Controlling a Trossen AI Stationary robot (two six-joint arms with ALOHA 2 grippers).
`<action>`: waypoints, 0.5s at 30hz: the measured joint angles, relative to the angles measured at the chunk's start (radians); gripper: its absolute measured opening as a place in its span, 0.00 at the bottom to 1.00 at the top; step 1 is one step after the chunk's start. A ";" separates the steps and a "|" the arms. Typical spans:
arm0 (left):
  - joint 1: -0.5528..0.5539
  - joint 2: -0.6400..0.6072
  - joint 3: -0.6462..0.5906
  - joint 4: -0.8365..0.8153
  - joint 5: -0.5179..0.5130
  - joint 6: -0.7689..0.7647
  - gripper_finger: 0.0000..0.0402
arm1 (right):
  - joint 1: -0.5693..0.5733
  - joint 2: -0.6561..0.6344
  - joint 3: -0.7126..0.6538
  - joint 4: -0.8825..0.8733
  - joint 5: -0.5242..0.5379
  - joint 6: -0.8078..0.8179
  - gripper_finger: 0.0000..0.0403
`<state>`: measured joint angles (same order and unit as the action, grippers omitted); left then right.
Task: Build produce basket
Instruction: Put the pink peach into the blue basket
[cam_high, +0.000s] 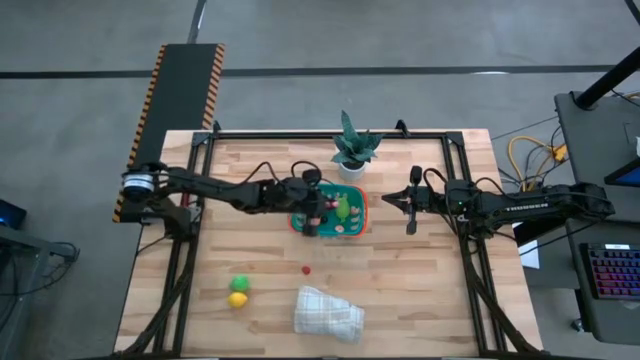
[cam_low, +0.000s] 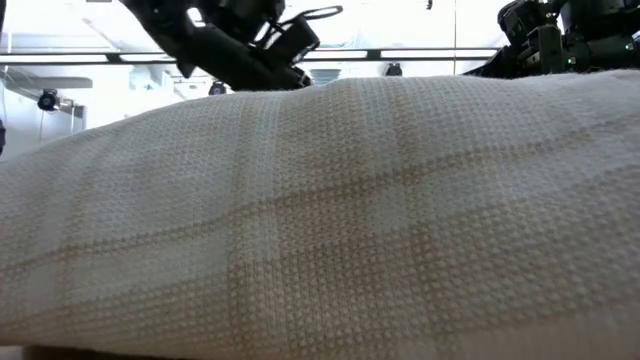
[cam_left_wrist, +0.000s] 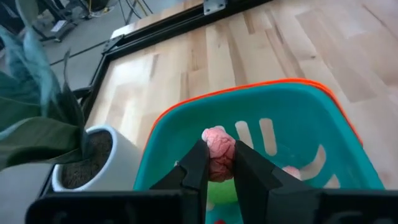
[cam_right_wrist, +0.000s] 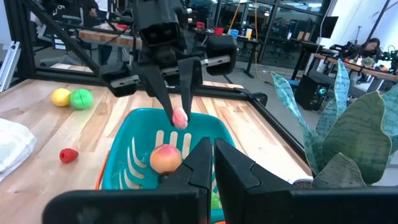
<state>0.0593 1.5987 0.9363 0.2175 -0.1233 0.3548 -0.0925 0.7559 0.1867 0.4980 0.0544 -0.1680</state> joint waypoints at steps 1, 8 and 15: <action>0.006 0.009 0.010 -0.002 0.013 0.001 0.09 | 0.000 0.000 0.000 0.000 0.000 0.000 0.02; 0.046 0.051 0.054 -0.019 0.096 0.025 0.09 | 0.000 0.000 0.000 0.000 0.000 0.000 0.02; 0.065 0.103 0.094 -0.018 0.115 0.023 0.09 | 0.000 0.000 0.000 -0.001 0.000 0.000 0.02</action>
<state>0.1246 1.7014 1.0306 0.1998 -0.0079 0.3779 -0.0922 0.7563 0.1867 0.4974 0.0544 -0.1680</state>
